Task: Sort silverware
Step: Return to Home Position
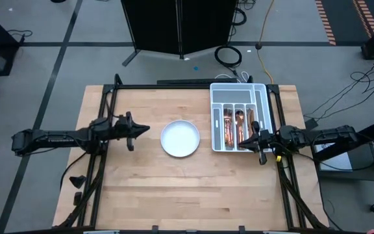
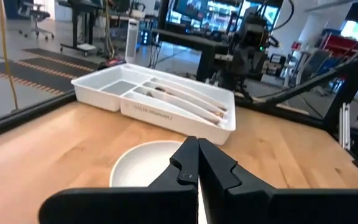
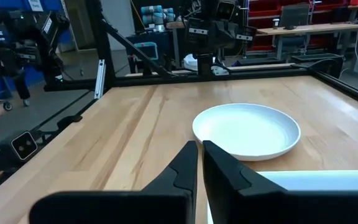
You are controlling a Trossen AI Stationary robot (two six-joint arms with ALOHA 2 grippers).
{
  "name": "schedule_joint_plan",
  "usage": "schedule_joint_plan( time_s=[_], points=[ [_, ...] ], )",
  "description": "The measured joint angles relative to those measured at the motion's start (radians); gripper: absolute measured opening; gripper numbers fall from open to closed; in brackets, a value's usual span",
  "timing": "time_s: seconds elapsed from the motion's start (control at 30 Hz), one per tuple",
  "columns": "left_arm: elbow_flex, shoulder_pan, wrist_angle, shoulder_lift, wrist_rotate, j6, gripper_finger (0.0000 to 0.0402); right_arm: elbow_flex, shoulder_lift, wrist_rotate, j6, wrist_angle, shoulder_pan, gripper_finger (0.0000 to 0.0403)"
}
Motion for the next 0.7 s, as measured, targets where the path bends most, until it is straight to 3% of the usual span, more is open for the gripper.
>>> schedule_joint_plan(
  time_s=[0.7],
  points=[
    [0.000,0.000,-0.019,0.000,0.003,0.000,0.0000,0.000,0.000,0.000,0.000,0.000,0.000,0.0015]
  ],
)
